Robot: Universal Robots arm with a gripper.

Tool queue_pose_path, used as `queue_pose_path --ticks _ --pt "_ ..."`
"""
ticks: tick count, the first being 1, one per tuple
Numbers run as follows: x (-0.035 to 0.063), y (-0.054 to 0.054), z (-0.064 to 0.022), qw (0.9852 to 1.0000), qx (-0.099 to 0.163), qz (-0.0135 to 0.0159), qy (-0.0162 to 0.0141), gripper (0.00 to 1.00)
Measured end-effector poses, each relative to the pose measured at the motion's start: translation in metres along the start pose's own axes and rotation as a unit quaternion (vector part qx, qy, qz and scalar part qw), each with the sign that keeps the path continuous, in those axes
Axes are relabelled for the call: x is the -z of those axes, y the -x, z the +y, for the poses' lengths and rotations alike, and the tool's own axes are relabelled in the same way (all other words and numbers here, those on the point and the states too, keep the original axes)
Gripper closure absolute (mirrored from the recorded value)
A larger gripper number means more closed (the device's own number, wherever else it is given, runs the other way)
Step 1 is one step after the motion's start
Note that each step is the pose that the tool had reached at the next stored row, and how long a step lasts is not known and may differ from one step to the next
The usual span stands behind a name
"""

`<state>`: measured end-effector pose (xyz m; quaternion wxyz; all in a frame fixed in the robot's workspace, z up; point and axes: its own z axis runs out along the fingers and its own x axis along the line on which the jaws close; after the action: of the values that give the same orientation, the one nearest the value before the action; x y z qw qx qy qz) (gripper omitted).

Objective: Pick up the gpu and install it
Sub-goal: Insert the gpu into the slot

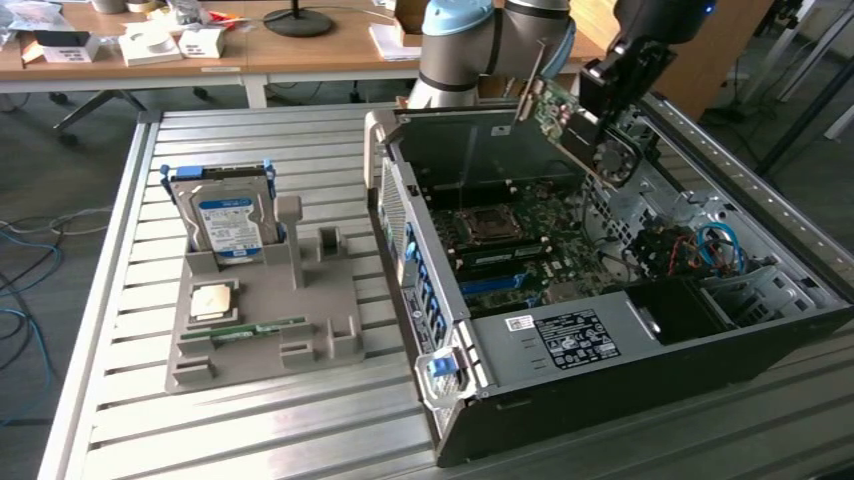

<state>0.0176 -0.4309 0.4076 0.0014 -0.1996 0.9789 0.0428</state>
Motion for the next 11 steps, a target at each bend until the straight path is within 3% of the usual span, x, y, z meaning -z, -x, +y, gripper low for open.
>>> queue_pose_path --ticks 6,11 --pt "-0.0004 0.0000 0.0000 0.9987 0.051 0.0043 0.0010 0.74" --pt "-0.0009 0.0000 -0.0001 0.9953 0.097 0.0081 0.0019 0.74"
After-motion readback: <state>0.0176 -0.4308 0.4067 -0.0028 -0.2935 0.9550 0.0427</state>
